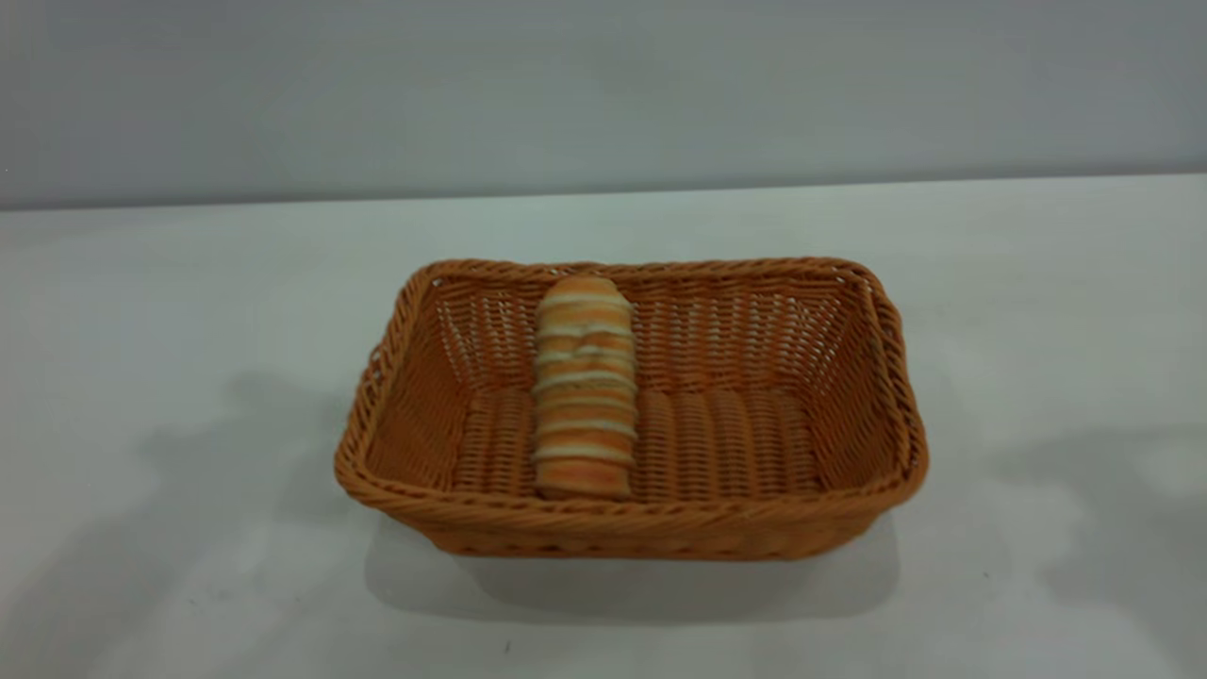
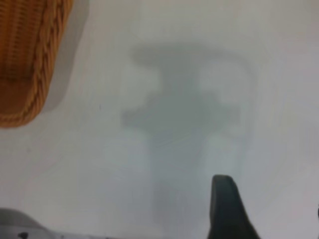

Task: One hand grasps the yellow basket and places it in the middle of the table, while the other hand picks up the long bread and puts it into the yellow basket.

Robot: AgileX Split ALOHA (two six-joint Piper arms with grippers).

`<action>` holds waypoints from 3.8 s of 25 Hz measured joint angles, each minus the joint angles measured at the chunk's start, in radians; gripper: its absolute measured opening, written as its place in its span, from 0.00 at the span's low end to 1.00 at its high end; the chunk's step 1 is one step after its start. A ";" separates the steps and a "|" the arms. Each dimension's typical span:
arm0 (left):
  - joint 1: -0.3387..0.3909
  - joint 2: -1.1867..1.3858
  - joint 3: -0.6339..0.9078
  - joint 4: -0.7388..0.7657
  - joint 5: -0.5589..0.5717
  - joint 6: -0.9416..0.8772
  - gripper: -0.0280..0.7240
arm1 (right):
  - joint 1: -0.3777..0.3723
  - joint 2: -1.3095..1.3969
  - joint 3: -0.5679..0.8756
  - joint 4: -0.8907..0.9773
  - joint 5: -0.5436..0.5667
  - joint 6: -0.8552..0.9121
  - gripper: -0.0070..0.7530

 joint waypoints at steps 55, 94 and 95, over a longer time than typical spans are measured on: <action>0.127 -1.472 0.855 0.002 0.321 -0.104 0.75 | 0.000 -1.258 0.730 0.077 0.014 -0.057 0.62; 0.155 -1.538 0.855 0.003 0.321 -0.109 0.75 | -0.212 -1.436 0.730 0.090 0.018 -0.058 0.34; 0.155 -1.538 0.855 0.003 0.321 -0.109 0.75 | -0.212 -1.436 0.730 0.090 0.018 -0.058 0.33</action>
